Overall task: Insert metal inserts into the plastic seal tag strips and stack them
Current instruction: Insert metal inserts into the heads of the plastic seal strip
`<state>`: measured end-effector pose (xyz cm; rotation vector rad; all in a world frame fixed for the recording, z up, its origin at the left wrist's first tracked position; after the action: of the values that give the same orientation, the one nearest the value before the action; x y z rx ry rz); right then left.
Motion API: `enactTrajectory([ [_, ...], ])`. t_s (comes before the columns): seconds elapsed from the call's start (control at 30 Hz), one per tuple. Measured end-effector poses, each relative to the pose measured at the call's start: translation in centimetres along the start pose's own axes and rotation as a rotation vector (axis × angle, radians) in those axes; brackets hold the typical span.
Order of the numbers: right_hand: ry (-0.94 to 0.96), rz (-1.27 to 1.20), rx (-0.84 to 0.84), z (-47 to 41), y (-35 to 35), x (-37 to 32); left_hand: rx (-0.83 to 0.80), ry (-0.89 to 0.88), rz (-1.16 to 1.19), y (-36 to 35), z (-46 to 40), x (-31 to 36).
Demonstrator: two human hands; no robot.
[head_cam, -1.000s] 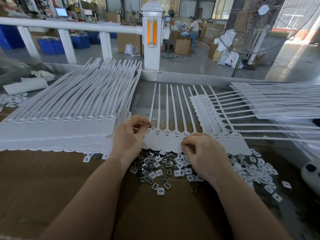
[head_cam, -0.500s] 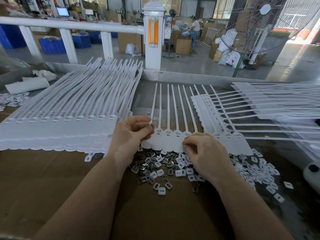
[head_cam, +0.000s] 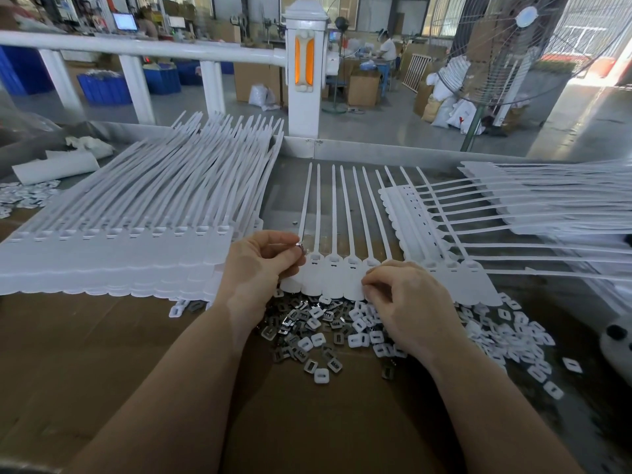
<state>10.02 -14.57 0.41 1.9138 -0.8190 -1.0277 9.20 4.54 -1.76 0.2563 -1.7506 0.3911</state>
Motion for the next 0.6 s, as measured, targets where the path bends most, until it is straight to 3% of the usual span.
enactTrajectory([
  [0.33,0.0,0.011,-0.004,0.04,0.02,0.01,0.044,-0.011,-0.038,0.16,-0.11,-0.04],
  [0.6,0.03,0.066,-0.047,0.09,-0.45,-0.11,0.094,-0.068,-0.234,0.38,-0.23,0.36],
])
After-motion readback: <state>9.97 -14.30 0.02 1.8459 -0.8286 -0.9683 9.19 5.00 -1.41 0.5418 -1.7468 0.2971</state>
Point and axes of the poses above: each hand's wrist, its own z-axis away from the middle knuckle, its own y-axis out of the back of the hand, x = y × z, the point moved 5 cm from there along -z, towards the middle knuckle, and after that the axes turned 4 degrees about -y, right-handed, at the moved point
